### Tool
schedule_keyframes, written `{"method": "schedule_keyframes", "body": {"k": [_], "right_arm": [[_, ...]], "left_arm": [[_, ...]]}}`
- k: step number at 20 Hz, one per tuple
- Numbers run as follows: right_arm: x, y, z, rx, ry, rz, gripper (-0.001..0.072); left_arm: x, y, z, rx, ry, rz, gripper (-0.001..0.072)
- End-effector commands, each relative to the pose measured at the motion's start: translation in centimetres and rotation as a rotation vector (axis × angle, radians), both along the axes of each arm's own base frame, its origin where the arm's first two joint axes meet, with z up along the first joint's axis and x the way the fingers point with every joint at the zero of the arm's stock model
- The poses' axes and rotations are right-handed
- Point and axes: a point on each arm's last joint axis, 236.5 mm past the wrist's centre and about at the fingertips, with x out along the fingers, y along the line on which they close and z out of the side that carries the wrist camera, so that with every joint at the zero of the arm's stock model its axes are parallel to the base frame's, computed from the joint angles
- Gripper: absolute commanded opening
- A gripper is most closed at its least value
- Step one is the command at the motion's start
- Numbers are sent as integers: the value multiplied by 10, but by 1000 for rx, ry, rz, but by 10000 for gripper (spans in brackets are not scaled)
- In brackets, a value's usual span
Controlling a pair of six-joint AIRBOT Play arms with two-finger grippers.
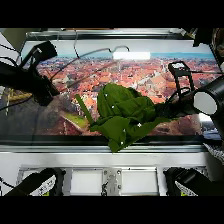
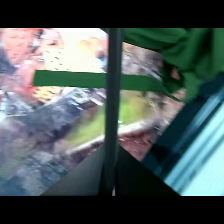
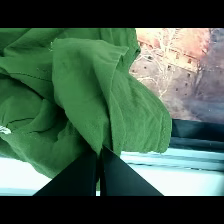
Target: Fold the clothes and pants, and hang the long-sleeved shirts on hangers.
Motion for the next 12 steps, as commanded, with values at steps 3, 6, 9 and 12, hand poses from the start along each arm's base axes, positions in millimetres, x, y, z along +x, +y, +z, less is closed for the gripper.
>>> {"method": "schedule_keyframes", "body": {"k": [3,6,9,12], "right_arm": [[0,0,0,0,1,1,8],[0,0,0,0,1,1,8],[0,0,0,0,1,0,8],[0,0,0,0,1,1,9]], "left_arm": [[-61,-16,-41,22,178,-151,12],[-96,-28,-86,7,254,-260,12],[-111,-57,-108,-119,271,-323,12],[-106,-70,-121,-165,253,-303,12]]}}
